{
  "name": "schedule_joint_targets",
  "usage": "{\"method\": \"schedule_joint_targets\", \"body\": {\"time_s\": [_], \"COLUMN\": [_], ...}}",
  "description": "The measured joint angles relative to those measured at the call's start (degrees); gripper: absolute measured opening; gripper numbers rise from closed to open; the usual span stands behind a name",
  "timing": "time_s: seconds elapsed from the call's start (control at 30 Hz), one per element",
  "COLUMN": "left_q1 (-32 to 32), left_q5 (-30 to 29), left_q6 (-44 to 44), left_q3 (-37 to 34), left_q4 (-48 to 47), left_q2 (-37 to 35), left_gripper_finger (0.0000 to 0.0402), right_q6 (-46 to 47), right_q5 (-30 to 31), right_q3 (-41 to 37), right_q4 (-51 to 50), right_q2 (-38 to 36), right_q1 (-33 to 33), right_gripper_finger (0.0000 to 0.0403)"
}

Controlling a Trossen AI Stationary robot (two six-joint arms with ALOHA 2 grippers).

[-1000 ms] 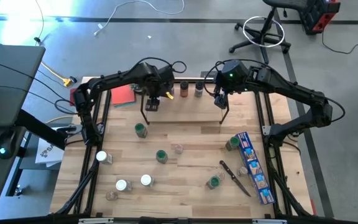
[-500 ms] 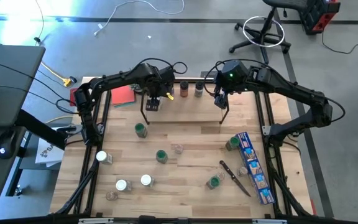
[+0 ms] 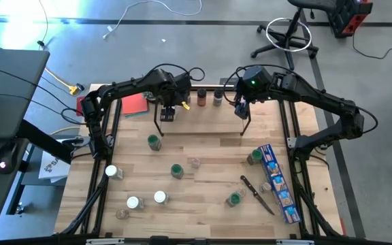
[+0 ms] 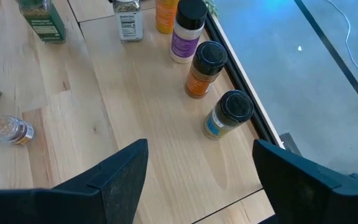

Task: Shelf spices
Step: Put the white seasoning bottle on the shelf aligned with the black seasoning bottle

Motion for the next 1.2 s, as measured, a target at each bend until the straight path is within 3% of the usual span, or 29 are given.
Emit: {"method": "schedule_joint_targets", "body": {"time_s": [1.2], "left_q1": [2.5], "left_q5": [2.4], "left_q6": [-6.0], "left_q3": [0.3], "left_q4": [-0.1], "left_q2": [-0.2], "left_gripper_finger": [0.0264], "right_q6": [1.2], "right_q5": [-2.4], "right_q3": [0.0], "right_q4": [0.0], "right_q2": [0.0], "right_q1": [0.0], "right_gripper_finger": [0.0283]}}
